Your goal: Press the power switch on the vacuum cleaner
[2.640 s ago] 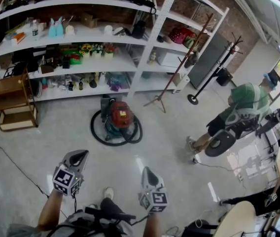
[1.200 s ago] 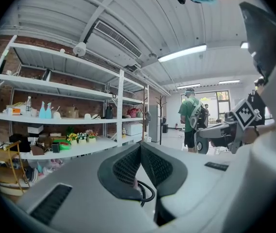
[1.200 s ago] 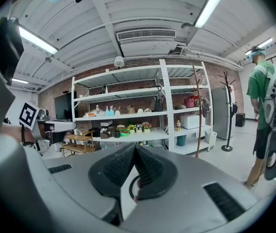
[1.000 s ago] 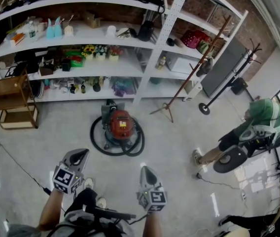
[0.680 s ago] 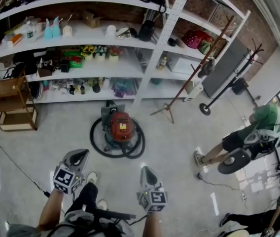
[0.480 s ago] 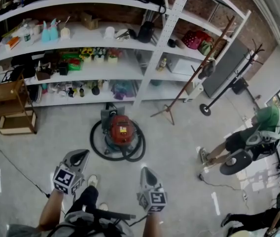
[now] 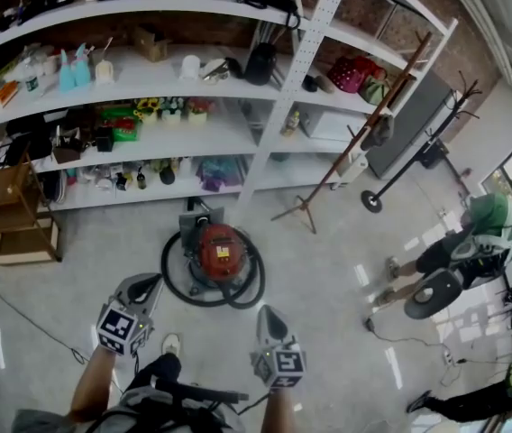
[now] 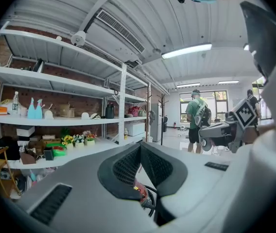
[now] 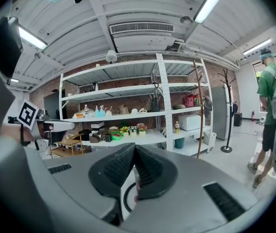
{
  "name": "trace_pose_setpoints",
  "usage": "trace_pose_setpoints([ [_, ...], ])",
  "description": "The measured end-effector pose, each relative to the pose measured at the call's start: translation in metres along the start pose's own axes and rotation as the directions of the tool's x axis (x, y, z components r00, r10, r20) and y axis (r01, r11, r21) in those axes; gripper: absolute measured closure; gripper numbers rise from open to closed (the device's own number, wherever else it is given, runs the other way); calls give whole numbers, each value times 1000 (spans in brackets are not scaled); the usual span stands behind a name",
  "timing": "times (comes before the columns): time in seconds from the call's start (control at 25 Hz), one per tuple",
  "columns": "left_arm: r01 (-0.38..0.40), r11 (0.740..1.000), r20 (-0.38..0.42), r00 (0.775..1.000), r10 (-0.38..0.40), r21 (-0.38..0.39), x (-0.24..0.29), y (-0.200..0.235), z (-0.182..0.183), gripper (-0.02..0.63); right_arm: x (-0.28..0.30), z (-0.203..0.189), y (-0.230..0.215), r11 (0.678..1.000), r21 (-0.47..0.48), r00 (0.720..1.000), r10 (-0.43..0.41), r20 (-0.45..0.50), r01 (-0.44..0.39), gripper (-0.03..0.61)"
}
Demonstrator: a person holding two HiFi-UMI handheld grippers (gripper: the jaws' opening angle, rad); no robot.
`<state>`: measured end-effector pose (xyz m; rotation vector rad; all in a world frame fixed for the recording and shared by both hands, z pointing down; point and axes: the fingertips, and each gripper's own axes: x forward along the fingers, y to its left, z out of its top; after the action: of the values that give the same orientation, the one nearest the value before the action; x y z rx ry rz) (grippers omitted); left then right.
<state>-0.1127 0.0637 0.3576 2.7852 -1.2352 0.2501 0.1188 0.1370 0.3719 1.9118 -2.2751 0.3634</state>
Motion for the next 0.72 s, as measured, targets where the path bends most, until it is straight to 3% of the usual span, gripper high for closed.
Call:
trace_pose_setpoints([
  [0.44,50,999,-2,999,-50,-5,50,65,10,606,70,22,8,999,2,999,-43,-17,43,569],
  [0.72,83,997,-32,996,-83,-4,74,99,-4,606,110,27,12,997,-7,996,-77,-33,77,569],
])
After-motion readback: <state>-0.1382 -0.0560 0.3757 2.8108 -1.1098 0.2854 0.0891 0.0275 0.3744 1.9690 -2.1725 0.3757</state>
